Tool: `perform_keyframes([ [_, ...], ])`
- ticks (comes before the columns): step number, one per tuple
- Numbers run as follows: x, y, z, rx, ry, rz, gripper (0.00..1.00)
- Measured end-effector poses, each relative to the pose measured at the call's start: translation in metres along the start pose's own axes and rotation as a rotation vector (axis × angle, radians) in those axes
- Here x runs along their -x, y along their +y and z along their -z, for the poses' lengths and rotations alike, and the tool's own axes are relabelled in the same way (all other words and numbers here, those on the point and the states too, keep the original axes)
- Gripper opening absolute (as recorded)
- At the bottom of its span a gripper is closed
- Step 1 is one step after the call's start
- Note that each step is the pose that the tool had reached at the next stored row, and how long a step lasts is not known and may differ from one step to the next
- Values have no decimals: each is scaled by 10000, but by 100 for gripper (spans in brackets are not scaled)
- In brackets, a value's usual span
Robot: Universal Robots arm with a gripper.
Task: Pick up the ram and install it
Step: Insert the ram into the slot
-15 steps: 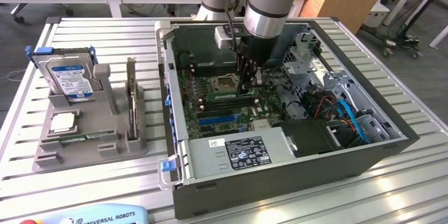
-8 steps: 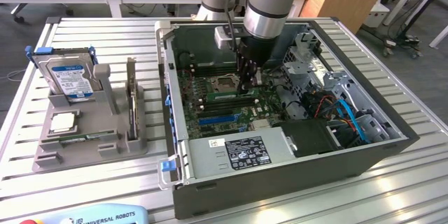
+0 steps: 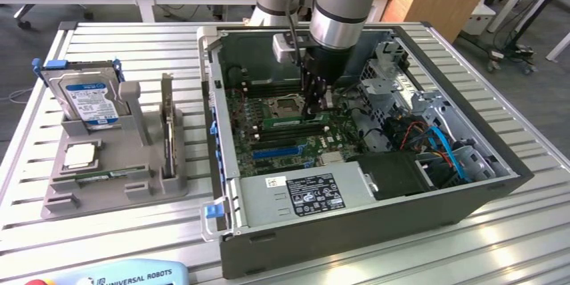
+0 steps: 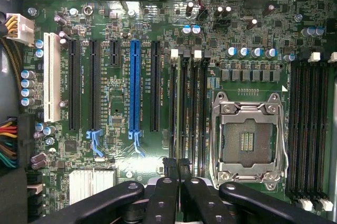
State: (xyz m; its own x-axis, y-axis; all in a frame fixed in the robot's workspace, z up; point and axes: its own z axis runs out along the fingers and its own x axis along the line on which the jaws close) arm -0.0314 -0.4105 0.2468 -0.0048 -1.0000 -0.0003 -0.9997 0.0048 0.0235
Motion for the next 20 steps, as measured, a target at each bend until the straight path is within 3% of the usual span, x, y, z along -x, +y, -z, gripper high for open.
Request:
perform_keyframes([
  [15,-21,1,-3,0,1,1,12],
  [20,-21,0,-47,1,1,1,12],
])
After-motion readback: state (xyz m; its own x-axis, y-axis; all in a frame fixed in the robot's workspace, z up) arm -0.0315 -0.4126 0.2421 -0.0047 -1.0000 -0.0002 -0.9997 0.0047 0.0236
